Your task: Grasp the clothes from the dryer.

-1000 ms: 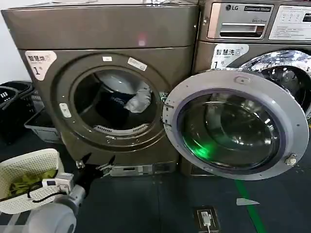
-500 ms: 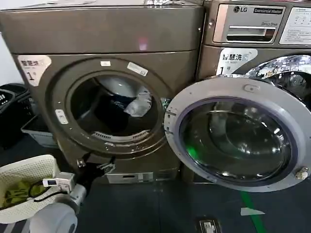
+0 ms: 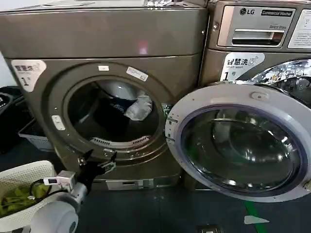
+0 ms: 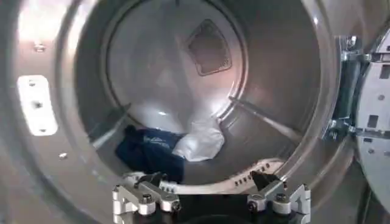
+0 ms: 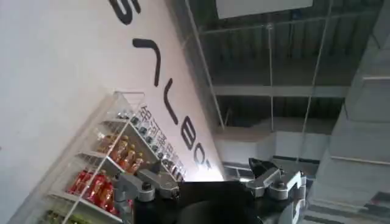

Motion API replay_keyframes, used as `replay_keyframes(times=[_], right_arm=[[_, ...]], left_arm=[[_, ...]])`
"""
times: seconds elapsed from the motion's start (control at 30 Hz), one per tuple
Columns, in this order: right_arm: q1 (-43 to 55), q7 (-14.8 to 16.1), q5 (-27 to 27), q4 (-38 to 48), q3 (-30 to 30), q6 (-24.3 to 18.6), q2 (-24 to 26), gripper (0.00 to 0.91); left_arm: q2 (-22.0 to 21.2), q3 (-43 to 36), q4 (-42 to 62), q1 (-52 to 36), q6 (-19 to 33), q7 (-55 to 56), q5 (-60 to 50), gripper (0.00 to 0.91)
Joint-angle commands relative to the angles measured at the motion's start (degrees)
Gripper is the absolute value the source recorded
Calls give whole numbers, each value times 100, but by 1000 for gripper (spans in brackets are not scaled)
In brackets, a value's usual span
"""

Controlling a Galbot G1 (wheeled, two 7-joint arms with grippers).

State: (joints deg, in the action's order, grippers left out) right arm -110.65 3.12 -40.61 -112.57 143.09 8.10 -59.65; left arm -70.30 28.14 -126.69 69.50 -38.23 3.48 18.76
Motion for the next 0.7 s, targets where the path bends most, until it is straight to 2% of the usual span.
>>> replay_keyframes(times=[0.03,0.7], right_arm=[[-4,3,-5,-4,11,-6,2,907],[36,30,-4,8,21,-6,-29,907]], left_arm=[[8,-26,16,-11,6,1,-1,907],[-22,-111,134,-146,25,-1,-27,907]])
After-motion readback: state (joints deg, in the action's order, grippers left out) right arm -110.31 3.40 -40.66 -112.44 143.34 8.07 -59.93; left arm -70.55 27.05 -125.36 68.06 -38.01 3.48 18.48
